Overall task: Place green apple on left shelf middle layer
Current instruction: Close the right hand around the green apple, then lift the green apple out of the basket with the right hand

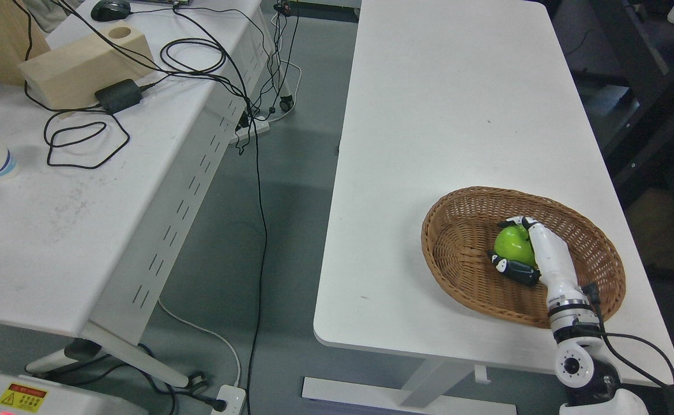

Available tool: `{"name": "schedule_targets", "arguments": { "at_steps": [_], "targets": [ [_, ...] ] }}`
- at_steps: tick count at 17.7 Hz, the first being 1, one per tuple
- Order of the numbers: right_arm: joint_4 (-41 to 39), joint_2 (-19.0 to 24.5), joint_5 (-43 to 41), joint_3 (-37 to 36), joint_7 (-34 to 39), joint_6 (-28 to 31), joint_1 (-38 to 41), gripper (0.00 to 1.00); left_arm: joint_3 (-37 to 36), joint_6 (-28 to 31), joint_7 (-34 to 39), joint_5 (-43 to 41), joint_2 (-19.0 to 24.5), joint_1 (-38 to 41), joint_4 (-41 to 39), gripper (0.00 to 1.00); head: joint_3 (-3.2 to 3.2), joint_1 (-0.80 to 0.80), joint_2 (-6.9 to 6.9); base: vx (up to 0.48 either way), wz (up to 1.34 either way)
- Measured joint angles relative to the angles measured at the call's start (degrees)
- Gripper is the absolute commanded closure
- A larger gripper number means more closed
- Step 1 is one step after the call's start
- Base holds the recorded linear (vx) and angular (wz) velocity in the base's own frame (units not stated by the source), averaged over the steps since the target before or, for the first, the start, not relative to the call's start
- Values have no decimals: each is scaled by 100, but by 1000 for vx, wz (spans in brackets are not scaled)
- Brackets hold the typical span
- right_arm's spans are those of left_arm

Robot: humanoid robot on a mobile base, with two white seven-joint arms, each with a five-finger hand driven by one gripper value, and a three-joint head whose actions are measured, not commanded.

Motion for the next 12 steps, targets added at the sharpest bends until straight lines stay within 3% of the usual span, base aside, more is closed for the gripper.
{"name": "schedule_targets", "arguments": {
  "at_steps": [6, 12],
  "targets": [
    [5, -69, -389, -243, 196, -81, -9, 100, 0, 0, 0, 0, 0, 0, 0, 0, 0, 0, 0, 0, 0],
    [-187, -188, -1120, -671, -135, -264, 60, 100, 0, 0, 0, 0, 0, 0, 0, 0, 0, 0, 0, 0, 0]
  ]
}}
